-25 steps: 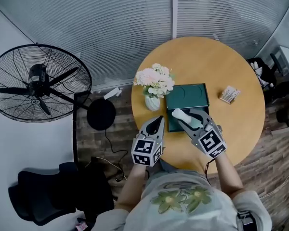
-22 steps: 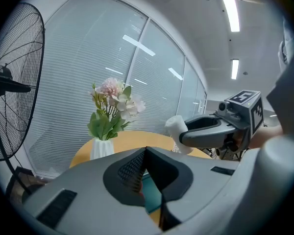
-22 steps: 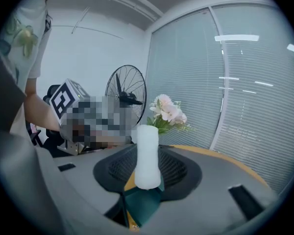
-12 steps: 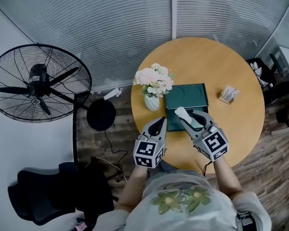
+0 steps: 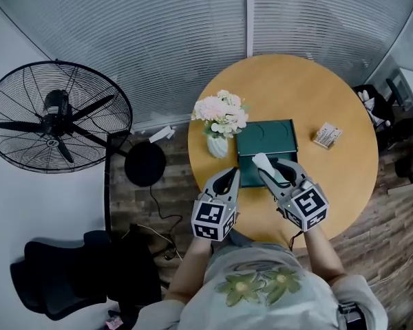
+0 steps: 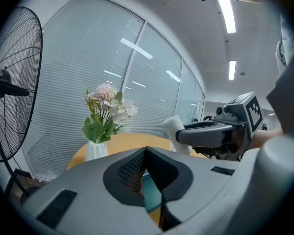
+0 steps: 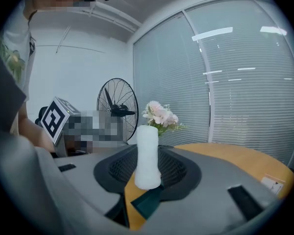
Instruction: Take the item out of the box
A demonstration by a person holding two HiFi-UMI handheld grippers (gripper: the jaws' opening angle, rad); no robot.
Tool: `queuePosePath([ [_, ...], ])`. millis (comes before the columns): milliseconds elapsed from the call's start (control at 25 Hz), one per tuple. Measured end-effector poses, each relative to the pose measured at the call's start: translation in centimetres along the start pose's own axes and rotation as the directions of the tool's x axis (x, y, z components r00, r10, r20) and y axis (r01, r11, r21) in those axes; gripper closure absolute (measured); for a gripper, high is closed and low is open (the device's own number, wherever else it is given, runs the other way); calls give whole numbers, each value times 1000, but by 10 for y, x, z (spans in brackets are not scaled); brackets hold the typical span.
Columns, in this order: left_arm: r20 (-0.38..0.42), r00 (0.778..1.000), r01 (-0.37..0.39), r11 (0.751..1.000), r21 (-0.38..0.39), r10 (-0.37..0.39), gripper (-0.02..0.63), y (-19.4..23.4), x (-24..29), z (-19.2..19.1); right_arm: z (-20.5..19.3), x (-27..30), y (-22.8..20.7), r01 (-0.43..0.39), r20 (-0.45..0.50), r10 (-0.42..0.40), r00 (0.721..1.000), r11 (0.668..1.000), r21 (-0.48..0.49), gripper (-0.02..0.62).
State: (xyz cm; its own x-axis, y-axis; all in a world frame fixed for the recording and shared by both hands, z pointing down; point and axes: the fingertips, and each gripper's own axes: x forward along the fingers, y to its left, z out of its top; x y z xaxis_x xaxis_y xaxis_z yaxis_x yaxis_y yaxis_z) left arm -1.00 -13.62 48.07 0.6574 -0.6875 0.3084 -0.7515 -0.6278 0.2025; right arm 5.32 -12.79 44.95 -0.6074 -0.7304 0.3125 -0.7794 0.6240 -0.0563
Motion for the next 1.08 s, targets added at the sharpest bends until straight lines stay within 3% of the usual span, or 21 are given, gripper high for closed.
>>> queuePosePath([
  [1080, 1, 1000, -1, 1000, 3, 1, 603, -6, 0, -3, -6, -4, 0, -7, -11, 8, 1000, 1000, 9, 462],
])
